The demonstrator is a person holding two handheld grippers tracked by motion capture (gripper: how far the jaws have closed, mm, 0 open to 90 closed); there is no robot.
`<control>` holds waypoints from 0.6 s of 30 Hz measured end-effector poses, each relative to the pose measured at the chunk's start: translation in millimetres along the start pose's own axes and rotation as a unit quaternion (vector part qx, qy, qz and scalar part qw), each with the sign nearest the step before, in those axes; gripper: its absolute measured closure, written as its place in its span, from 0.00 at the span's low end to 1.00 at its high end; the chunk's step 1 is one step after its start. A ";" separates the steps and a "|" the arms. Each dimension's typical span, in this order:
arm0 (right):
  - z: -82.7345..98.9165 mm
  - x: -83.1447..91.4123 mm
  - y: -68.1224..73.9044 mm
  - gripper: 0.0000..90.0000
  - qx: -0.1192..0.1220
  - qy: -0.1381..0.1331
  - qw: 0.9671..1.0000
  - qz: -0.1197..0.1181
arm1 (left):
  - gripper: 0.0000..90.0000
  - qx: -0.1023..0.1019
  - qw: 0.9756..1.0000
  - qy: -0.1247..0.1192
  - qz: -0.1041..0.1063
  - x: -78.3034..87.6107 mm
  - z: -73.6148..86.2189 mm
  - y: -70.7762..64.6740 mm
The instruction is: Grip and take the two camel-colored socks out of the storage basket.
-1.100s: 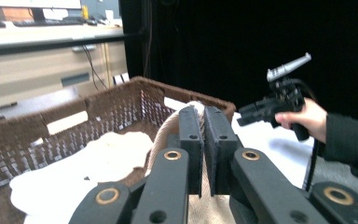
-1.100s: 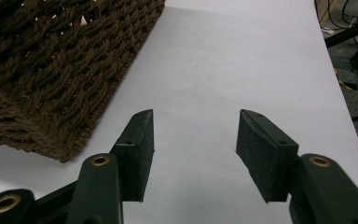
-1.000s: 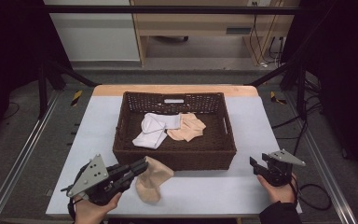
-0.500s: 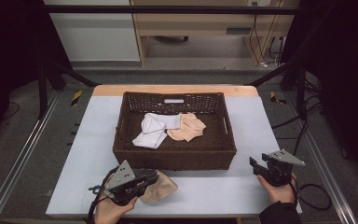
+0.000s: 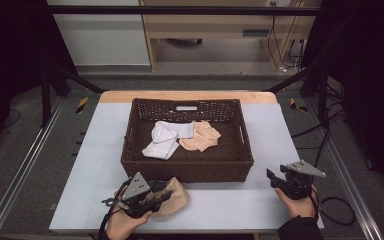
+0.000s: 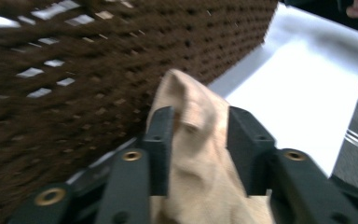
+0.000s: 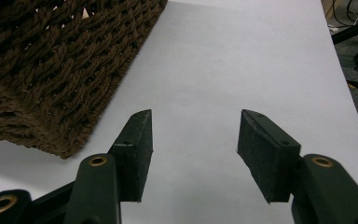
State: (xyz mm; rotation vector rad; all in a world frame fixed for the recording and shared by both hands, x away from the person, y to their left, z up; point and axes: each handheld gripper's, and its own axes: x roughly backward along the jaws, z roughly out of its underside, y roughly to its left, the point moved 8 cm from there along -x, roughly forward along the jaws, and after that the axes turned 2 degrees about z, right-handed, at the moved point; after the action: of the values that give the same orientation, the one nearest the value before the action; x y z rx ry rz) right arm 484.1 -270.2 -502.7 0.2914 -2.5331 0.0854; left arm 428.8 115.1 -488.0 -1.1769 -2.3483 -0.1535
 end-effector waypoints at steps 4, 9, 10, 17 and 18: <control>-0.1 0.6 -0.8 0.49 -0.005 -0.001 1.000 0.000 | 0.52 0.011 1.000 -0.013 -0.017 10.5 -0.5 8.8; 0.2 1.3 -2.5 0.49 -0.009 -0.003 1.000 0.001 | 0.42 0.015 0.999 -0.017 -0.049 25.9 8.4 25.1; 0.3 1.2 -2.9 0.49 -0.010 -0.003 1.000 0.001 | 0.41 0.016 0.998 -0.016 -0.055 28.9 11.3 28.8; 1.9 1.3 -2.9 0.47 -0.015 0.000 1.000 -0.001 | 0.37 0.028 0.996 -0.014 -0.083 47.4 24.0 48.8; 2.4 1.5 -3.0 0.47 -0.018 0.001 1.000 -0.001 | 0.37 0.028 0.996 -0.014 -0.088 49.9 24.7 51.5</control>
State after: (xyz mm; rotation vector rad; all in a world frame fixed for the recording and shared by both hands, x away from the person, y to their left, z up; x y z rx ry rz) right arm 482.3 -273.8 -503.9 0.2791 -2.5296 0.0399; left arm 434.4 190.7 -491.4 -0.9519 -2.4637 -0.1318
